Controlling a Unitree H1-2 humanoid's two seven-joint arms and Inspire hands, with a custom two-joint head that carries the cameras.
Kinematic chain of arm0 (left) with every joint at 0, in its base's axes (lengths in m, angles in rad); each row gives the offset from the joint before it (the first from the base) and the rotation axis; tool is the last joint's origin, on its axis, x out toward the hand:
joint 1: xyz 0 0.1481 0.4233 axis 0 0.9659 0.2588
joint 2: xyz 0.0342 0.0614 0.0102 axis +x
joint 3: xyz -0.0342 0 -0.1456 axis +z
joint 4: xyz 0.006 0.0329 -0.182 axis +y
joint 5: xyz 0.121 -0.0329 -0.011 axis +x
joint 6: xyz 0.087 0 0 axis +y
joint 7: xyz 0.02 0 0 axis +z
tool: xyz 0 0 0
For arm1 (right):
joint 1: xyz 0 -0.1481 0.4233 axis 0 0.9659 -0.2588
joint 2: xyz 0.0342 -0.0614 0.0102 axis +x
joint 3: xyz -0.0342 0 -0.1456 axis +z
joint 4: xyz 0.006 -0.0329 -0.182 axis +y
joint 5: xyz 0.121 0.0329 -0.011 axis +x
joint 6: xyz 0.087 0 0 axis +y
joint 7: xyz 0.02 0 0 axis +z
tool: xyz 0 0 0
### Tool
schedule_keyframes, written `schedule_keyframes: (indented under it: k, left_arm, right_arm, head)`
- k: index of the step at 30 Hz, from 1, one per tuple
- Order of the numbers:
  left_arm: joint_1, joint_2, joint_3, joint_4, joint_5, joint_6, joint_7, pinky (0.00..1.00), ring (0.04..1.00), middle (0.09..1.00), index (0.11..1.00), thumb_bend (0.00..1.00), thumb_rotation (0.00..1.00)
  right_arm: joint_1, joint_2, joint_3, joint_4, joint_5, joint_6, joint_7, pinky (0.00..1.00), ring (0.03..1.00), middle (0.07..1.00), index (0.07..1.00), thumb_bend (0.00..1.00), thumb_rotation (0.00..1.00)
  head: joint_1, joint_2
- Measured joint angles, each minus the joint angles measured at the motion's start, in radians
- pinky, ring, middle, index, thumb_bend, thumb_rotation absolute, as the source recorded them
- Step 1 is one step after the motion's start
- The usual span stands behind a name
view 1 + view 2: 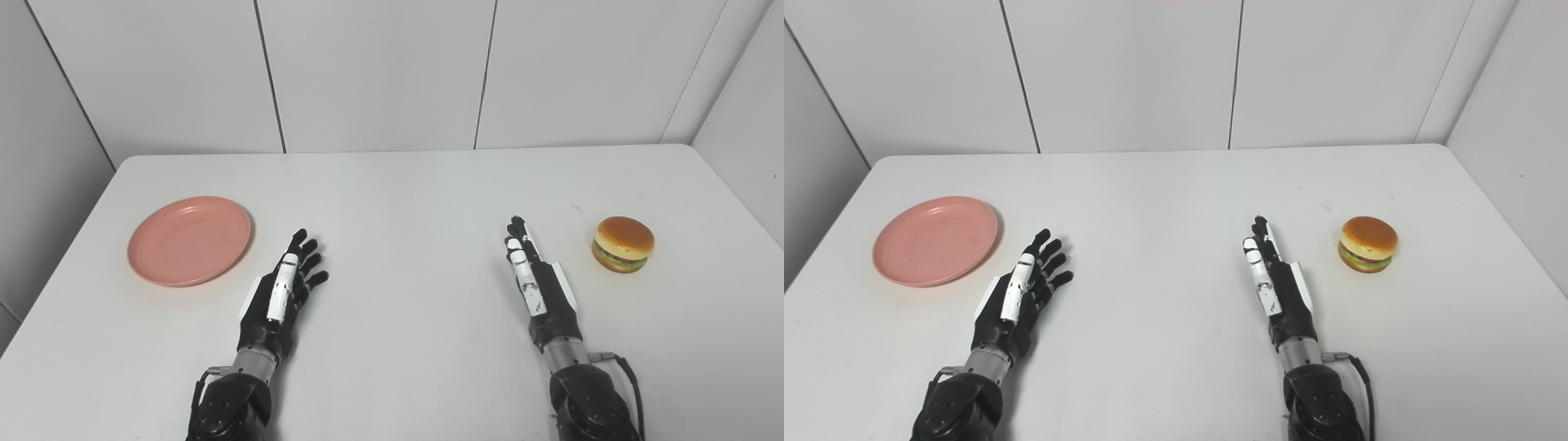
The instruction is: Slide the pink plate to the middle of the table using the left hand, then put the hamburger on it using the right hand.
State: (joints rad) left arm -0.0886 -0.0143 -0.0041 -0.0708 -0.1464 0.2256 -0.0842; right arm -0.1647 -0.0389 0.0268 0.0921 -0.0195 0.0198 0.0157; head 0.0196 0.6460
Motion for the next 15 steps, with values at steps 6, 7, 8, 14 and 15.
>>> schedule_keyframes:
  k: [6,7,8,14,15]
  left_arm:
    - [-0.005,-0.025,-0.025,0.072,0.023,-0.088,0.007,0.97,0.955,0.961,0.955,0.35,1.0]
    - [-0.009,-0.033,-0.029,0.085,0.026,-0.102,0.009,0.98,0.957,0.964,0.958,0.34,1.0]
    - [-0.013,-0.042,-0.032,0.099,0.034,-0.118,0.012,0.98,0.958,0.965,0.959,0.35,1.0]
    - [-0.048,-0.08,-0.048,0.189,0.066,-0.21,0.035,0.98,0.961,0.967,0.962,0.34,1.0]
    - [-0.051,-0.081,-0.051,0.197,0.071,-0.216,0.039,0.98,0.96,0.967,0.961,0.33,1.0]
  right_arm:
    - [-0.025,-0.025,-0.006,0.045,0.028,-0.036,0.03,1.0,0.991,0.992,1.0,0.22,1.0]
    - [-0.029,-0.031,-0.009,0.057,0.036,-0.046,0.039,1.0,0.992,0.992,1.0,0.22,1.0]
    - [-0.035,-0.038,-0.011,0.074,0.045,-0.068,0.049,1.0,0.991,0.993,1.0,0.21,1.0]
    - [-0.083,-0.074,-0.031,0.157,0.087,-0.172,0.09,1.0,0.996,0.998,1.0,0.19,1.0]
    - [-0.087,-0.077,-0.033,0.164,0.09,-0.183,0.092,1.0,0.998,0.999,1.0,0.19,1.0]
  head:
    - [0.134,-0.091]
    - [0.134,-0.091]
    - [0.149,-0.103]
    - [0.244,-0.169]
    - [0.269,-0.181]
